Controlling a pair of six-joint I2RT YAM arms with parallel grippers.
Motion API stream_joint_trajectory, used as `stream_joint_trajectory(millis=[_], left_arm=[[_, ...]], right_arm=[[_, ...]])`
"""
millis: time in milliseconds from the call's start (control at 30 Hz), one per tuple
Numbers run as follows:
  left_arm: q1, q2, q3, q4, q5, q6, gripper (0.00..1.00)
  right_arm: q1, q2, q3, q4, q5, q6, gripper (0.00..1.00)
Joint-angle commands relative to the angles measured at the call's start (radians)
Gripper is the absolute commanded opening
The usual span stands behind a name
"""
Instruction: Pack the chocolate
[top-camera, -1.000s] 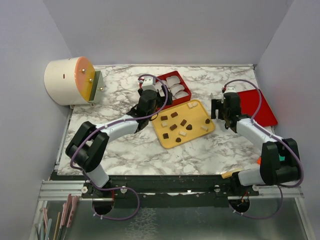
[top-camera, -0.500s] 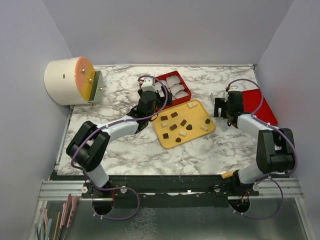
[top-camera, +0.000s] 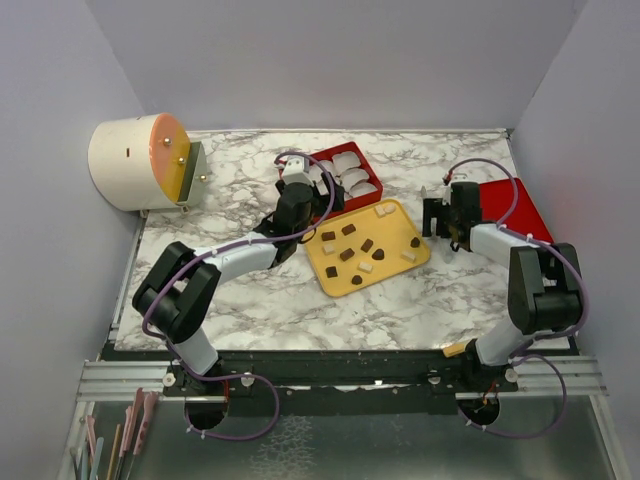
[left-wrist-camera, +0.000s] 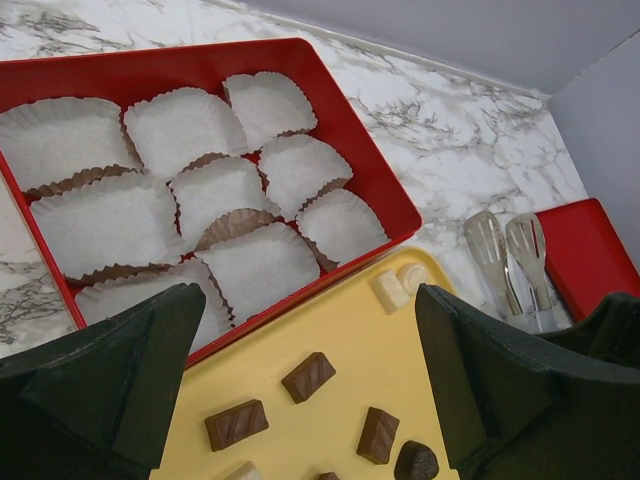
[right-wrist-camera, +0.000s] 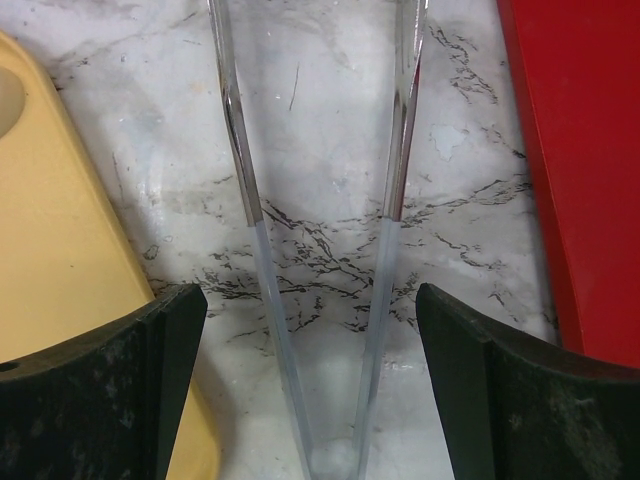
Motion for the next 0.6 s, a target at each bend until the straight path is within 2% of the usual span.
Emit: stream_joint_trajectory(millis=[0, 333, 567], left_arm=[[0.007, 0.014, -0.027, 0.031, -0.021, -0.011, 0.97], [0.010, 0.020, -0.047, 0.051, -0.018, -0.028, 0.97], [0.011, 0.023, -0.053, 0.057, -0.019, -0.034, 0.97]], right_arm=[[-0.010, 0.030, 0.028, -0.004, -0.031, -0.035, 0.91], [-0.025, 0.080, 0.039, 0.004, -0.030, -0.024, 0.89], [-0.034, 0.096, 0.044, 0.007, -0.045, -0.020, 0.81]])
